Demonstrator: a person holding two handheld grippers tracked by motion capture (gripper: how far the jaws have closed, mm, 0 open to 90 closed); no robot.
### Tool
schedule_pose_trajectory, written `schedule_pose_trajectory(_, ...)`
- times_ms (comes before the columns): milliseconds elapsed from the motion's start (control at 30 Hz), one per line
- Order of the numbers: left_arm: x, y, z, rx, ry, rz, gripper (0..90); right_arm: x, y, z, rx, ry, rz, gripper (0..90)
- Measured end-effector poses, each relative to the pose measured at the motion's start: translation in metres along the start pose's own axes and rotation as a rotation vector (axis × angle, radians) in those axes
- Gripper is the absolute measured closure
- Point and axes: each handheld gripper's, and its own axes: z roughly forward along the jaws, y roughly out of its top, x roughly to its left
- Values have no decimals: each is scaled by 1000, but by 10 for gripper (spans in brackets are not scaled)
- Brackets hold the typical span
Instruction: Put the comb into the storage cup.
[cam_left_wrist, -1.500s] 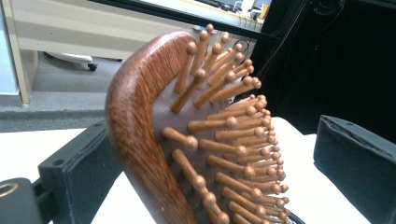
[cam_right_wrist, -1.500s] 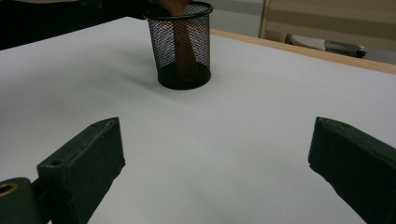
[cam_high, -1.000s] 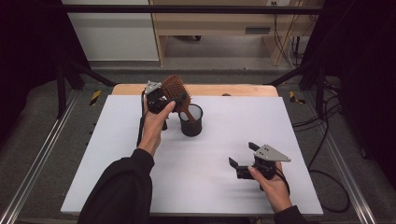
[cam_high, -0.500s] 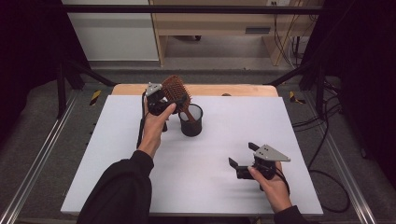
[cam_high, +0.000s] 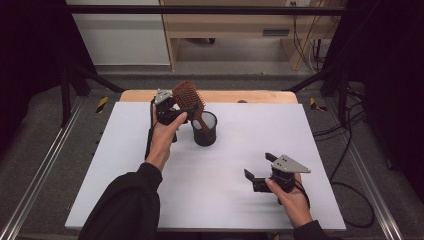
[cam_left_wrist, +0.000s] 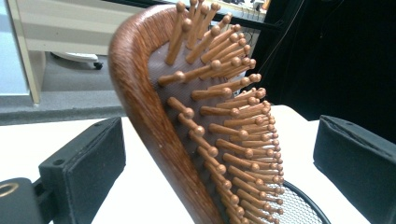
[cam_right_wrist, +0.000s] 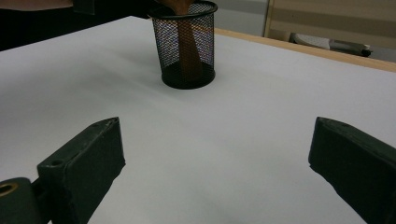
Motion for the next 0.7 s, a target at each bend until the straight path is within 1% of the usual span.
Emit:
schedule_pose_trajectory(400, 5, 0, -7, -7, -4, -11, 28, 1, 0, 1, 3, 3, -1, 39)
schedule_pose_trajectory(700, 5, 1, -9, -9, -6, -6, 27, 1, 0, 1, 5, 3, -3, 39)
